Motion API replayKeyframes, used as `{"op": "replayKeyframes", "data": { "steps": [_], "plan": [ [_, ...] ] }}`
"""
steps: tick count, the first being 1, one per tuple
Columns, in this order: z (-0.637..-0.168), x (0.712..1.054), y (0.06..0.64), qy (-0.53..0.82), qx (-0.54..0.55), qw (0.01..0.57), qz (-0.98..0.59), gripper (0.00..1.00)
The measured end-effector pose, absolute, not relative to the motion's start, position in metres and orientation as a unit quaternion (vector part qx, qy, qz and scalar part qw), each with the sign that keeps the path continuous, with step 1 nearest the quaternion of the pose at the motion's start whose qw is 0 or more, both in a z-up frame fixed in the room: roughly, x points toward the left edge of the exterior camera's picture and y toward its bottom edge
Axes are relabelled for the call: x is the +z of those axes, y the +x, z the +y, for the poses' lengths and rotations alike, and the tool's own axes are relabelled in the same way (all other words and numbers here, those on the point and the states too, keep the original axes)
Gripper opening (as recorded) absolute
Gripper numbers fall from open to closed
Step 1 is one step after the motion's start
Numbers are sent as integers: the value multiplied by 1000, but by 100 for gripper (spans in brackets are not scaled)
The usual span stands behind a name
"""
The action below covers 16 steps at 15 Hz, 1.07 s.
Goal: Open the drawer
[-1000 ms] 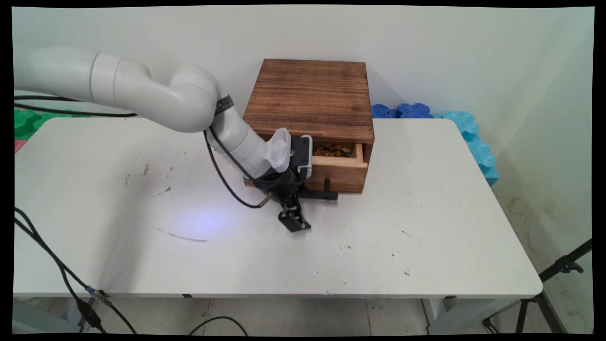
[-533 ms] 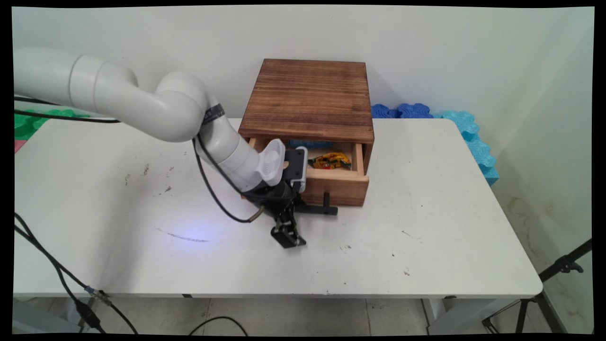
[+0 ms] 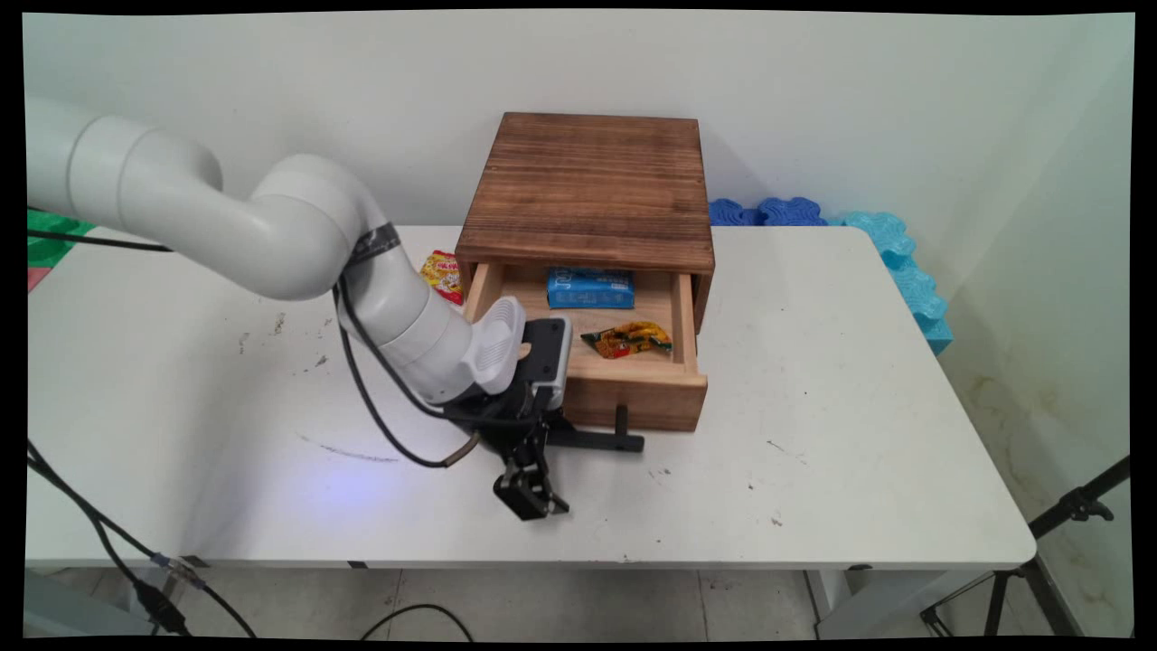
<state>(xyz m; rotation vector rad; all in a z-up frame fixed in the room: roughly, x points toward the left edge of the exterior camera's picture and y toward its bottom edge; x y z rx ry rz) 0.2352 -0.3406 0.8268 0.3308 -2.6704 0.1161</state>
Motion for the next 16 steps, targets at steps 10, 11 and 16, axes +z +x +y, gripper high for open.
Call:
{"op": "replayKeyframes", "data": {
  "steps": [10,11,16],
  "plan": [
    [-292,836,232,111,18,231,-966,100],
    [-287,838,232,110,15,232,-966,100],
    [-264,842,231,105,4,236,-966,100]
  ]
}}
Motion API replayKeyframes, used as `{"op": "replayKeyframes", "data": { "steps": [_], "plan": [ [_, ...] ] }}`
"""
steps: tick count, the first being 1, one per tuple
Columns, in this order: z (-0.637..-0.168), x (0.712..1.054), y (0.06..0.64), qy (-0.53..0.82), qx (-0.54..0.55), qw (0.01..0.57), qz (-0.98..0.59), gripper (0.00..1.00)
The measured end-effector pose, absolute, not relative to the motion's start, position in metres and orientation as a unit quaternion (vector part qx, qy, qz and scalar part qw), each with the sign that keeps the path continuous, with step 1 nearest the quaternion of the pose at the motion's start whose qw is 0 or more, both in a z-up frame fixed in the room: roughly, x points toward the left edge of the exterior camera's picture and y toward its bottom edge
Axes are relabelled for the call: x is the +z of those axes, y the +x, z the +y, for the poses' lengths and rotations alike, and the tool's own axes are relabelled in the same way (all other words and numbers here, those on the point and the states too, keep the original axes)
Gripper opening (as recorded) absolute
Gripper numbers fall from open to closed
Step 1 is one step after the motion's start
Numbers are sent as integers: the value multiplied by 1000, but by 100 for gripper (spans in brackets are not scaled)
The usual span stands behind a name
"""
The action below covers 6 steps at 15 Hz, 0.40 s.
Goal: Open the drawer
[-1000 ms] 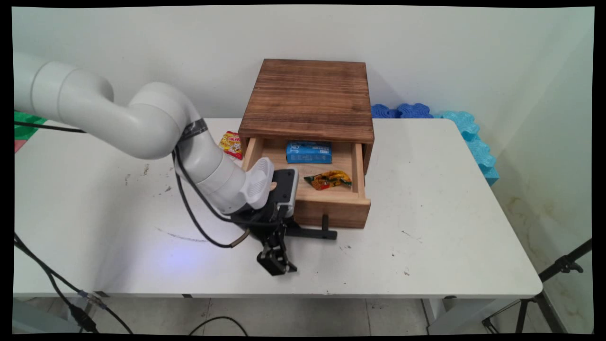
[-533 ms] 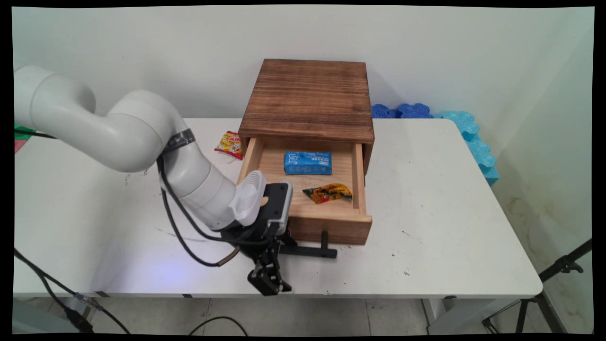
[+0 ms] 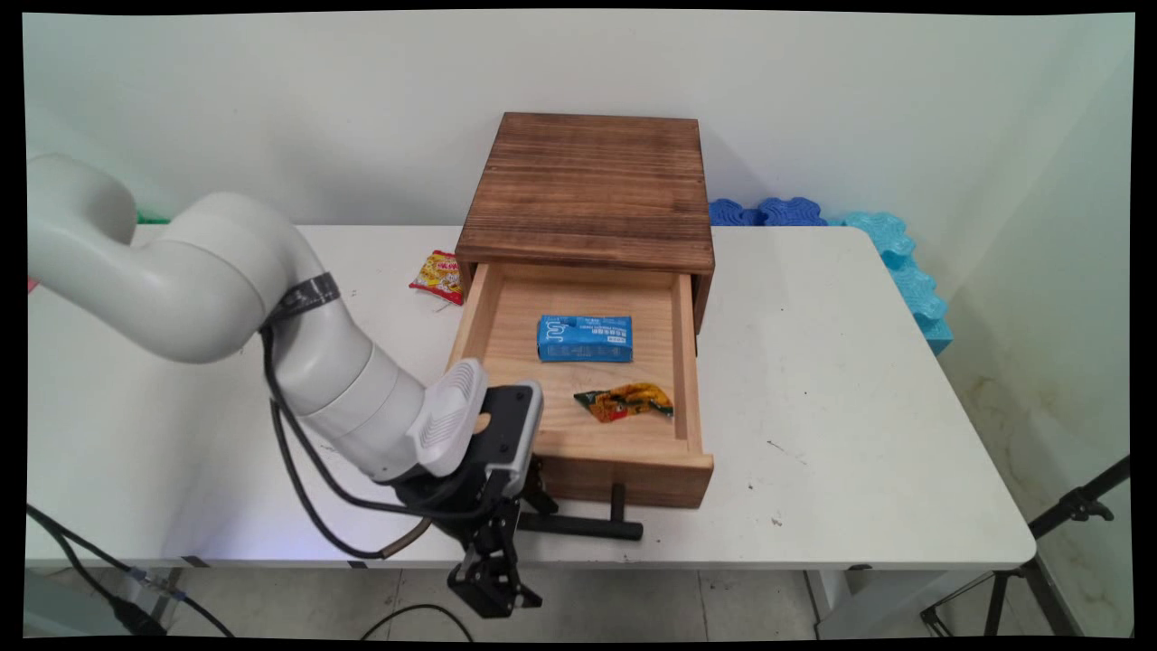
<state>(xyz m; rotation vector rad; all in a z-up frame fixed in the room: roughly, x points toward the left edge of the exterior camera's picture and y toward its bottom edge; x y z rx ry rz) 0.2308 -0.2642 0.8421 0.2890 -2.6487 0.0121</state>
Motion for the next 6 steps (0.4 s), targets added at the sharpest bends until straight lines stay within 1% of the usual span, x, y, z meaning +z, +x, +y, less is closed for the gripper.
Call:
{"op": "replayKeyframes", "data": {
  "steps": [6],
  "plan": [
    [-247,845,231,97,0,240,-966,100]
  ]
}}
